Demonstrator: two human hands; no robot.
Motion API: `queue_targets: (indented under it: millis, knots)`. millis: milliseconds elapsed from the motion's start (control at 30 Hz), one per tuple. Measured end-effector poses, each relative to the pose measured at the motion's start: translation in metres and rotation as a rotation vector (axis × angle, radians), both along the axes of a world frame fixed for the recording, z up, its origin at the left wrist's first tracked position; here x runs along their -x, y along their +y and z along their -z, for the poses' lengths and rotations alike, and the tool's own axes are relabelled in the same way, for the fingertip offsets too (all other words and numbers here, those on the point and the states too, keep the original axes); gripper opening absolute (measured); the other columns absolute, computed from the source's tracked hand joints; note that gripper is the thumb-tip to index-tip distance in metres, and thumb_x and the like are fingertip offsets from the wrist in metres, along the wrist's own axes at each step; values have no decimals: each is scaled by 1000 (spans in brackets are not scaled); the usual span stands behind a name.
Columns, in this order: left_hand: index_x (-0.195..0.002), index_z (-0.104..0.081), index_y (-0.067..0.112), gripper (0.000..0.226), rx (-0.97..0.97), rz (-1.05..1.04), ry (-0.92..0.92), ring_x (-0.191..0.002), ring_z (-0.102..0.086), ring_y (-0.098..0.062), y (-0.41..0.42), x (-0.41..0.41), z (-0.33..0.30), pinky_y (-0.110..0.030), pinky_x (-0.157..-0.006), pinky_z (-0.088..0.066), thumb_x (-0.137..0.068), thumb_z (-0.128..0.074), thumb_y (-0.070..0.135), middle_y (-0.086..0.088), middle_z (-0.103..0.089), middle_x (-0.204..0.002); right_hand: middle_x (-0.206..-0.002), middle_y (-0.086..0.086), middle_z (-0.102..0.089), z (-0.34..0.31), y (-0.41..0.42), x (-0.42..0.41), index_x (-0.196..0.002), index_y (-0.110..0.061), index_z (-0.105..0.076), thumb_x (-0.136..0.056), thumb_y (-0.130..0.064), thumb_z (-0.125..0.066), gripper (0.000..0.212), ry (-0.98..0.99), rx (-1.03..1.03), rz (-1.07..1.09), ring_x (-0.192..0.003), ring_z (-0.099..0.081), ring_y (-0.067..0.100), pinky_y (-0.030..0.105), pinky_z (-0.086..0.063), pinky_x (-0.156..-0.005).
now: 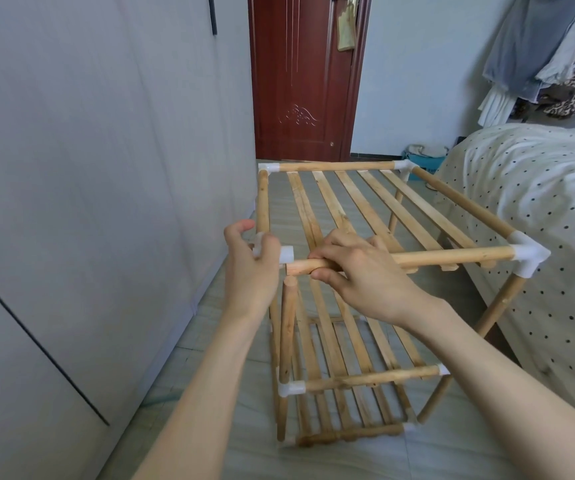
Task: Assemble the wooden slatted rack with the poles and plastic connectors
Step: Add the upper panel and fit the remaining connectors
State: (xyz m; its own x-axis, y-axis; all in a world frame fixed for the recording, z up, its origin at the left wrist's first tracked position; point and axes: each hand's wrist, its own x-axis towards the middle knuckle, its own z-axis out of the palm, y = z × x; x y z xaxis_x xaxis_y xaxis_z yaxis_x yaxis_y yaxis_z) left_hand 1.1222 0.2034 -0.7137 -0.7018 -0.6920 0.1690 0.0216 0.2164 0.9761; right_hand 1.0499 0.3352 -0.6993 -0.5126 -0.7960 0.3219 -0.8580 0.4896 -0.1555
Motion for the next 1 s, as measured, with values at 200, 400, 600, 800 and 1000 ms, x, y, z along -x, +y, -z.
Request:
queue_targets:
  millis: [200,400,600,800,1000]
  knots:
    - [-121,-34,31,27,23,14,-2,-79,-48,-14,-7,1,0,-31,-71,-41,-96,-39,24,1,-48,-91,-97,-19,-36,5,0,-2,-115,-25,-59,-95,-36,-47,26,59,44,12,-97,-43,8,26,-13,-75]
    - [-122,-34,30,27,25,16,-27,-75,-47,-13,-10,2,4,-30,-69,-40,-97,-38,23,0,-49,-92,-97,-19,-40,3,-2,2,-113,-27,-59,-94,-36,-47,24,40,74,18,-91,-36,2,27,-17,-78]
    - [-121,-38,27,23,12,33,-50,-110,-53,-30,-8,1,3,-33,-79,-42,-98,-38,24,-14,-52,-122,-96,-18,-41,6,-2,2,-111,-27,-60,-94,-36,-48,22,48,107,18,-91,-38,2,29,-19,-79]
    - [-117,-37,27,19,30,55,-45,-90,-48,-16,-7,0,5,-31,-77,-41,-98,-37,23,-7,-50,-111,-95,-17,-43,5,-1,4,-111,-26,-62,-93,-33,-51,22,45,144,8,-88,-39,4,30,-20,-79]
    - [-119,-33,29,20,28,100,-84,-99,-57,-15,-6,-3,-1,-25,-75,-44,-100,-33,24,-12,-52,-117,-90,-17,-44,9,-1,5,-106,-23,-68,-90,-31,-56,21,98,225,-22,-82,-40,5,30,-15,-70]
